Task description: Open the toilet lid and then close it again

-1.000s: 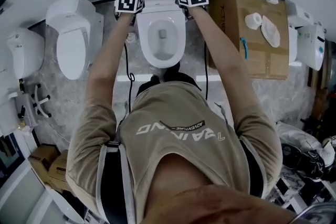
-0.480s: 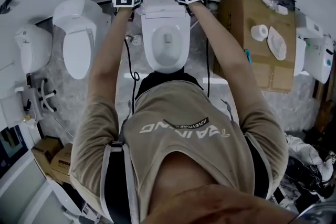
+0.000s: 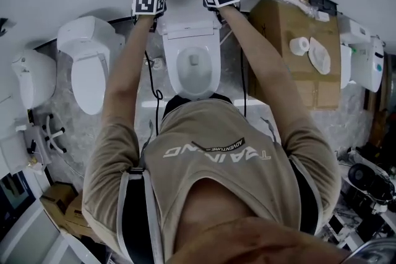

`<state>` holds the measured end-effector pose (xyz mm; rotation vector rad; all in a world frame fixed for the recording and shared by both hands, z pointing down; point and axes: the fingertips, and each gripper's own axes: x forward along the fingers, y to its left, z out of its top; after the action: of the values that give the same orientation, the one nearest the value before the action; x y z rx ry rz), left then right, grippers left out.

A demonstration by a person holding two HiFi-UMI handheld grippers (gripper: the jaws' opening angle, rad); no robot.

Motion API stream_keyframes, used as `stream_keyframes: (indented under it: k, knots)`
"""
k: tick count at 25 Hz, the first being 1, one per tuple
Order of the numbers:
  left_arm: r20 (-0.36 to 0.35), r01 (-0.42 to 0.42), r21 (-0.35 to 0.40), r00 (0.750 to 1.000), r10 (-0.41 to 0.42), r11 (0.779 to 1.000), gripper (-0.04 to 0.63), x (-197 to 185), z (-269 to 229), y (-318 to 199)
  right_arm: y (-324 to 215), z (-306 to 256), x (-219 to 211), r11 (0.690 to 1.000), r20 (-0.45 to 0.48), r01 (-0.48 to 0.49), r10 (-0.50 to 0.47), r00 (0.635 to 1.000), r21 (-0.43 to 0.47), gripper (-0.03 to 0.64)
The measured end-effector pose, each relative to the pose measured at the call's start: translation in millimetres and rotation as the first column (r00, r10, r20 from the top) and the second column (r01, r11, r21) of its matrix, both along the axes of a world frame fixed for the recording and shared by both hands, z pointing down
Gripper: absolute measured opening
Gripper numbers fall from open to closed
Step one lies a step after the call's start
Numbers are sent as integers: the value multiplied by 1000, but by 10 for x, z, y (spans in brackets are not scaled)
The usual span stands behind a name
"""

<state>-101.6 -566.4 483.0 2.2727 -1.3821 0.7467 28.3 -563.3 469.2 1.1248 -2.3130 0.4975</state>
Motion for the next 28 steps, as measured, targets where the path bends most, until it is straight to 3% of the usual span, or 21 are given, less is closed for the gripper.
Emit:
stream_keyframes:
  k: [3, 8, 21, 28]
  knots:
    - [-9, -39, -7, 999, 39, 999, 0, -24, 8, -91, -91, 4, -30, 1000, -21, -13, 13, 1000, -4, 11]
    - [37, -109, -26, 993, 110, 994, 0, -5, 41, -246, -264, 39, -25, 999, -59, -30, 29, 998, -25, 11]
    - [-30, -121, -45, 992, 119, 992, 0, -10, 57, -651, -684, 51, -30, 999, -120, -21, 15, 993, -43, 12]
    - [21, -149, -32, 989, 150, 988, 0, -8, 71, -735, -836, 106, -31, 997, -106, -7, -1, 994, -73, 11]
